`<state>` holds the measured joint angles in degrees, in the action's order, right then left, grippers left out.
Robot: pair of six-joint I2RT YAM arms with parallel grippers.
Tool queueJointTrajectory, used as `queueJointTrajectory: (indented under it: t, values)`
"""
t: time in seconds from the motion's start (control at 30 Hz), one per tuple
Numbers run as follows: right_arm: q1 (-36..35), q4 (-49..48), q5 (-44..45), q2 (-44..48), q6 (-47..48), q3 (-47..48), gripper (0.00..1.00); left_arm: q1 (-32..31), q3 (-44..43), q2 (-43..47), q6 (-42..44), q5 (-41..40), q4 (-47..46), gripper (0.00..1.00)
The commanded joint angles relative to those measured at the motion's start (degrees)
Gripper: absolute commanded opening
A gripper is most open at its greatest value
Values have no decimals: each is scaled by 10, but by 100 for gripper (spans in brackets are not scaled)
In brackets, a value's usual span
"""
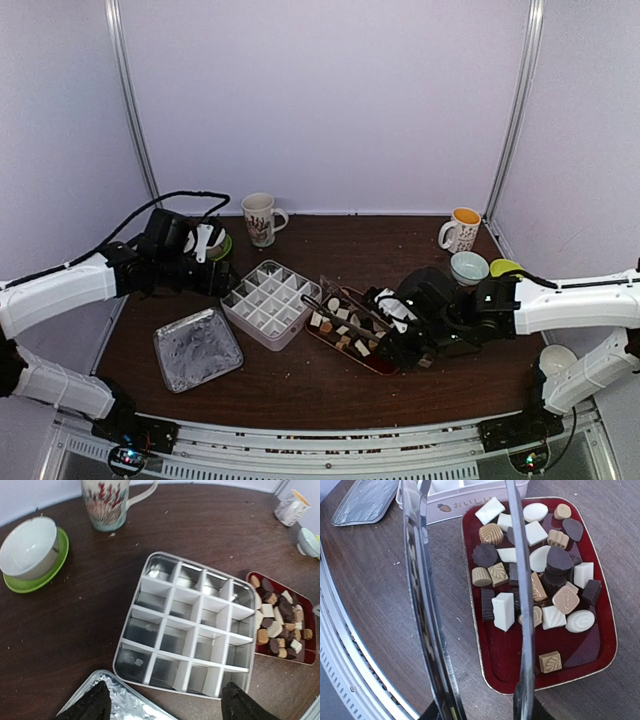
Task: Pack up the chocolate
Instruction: Move the packing box to the center of the board.
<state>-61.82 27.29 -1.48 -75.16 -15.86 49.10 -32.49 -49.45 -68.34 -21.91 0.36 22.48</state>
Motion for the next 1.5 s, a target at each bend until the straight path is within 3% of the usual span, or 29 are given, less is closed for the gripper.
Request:
queueJointTrajectory:
  t: [0.0,0.3,0.57,0.77,1.07,1.47]
  values:
    - [10,47,26,15,-64,4,38,56,-27,-97,-32,73,-22,78]
    - [24,155,19,59,-109,-7,38,89,-108,-250,4,127,-38,78]
    - [43,226,9,96,-140,-33,39,90,-140,-316,19,186,-49,78]
    - [49,223,3,119,-156,-54,40,90,-127,-337,16,252,-68,75]
    - [54,215,2,124,-175,-67,41,66,-66,-304,-20,297,-109,72]
    - [74,226,-1,130,-189,-82,42,51,-26,-173,-37,191,-93,74]
